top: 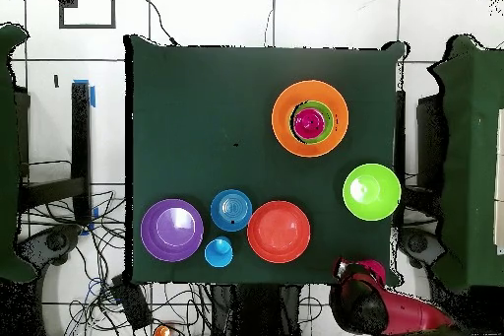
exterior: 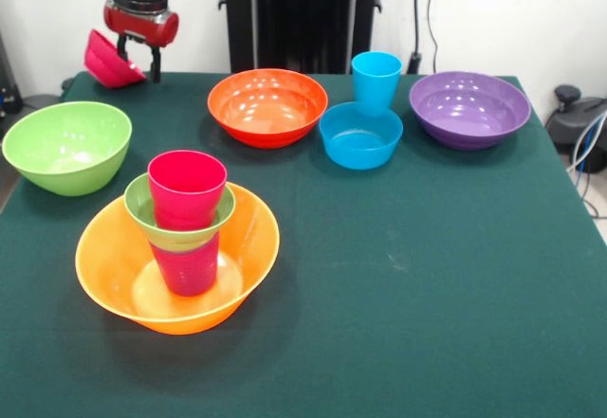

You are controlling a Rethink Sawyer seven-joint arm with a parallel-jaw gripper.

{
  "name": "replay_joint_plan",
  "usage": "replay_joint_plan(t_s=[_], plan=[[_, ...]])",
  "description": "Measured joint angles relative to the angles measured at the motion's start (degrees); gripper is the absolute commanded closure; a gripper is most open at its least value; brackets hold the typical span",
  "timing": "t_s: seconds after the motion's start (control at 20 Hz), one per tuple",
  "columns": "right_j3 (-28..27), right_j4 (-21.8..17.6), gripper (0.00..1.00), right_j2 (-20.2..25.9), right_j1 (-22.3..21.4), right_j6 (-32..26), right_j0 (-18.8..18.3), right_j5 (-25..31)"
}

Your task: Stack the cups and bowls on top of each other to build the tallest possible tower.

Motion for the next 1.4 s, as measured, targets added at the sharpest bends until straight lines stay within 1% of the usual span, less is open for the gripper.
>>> replay_joint_plan(t_s=[0.25,0.4,0.5,0.55,0.6,0.7,0.85,0.9,1.15,1.25,1.4], plan=[[-0.2,3.1,0.00,-2.1,0.3,0.0,0.9,0.0],[-0.7,7.5,0.00,-5.3,1.2,0.3,2.8,0.0],[-1.1,9.7,0.00,-7.0,1.7,0.6,3.9,0.0],[-1.6,12.0,0.00,-8.7,2.5,0.8,5.0,-0.2],[-2.0,13.3,0.00,-9.9,3.0,1.0,5.5,-0.5],[-2.2,14.4,0.00,-10.9,3.5,1.2,5.9,-0.8],[-3.3,18.1,0.00,-14.3,5.6,1.4,6.6,-2.5],[-3.9,20.0,1.00,-16.0,6.8,1.4,6.6,-3.7],[-4.4,21.8,1.00,-17.6,7.9,1.4,6.6,-5.4],[-4.7,23.4,1.00,-18.8,8.8,1.4,6.6,-7.7],[-4.9,24.6,1.00,-19.6,9.6,1.4,6.7,-9.7]])
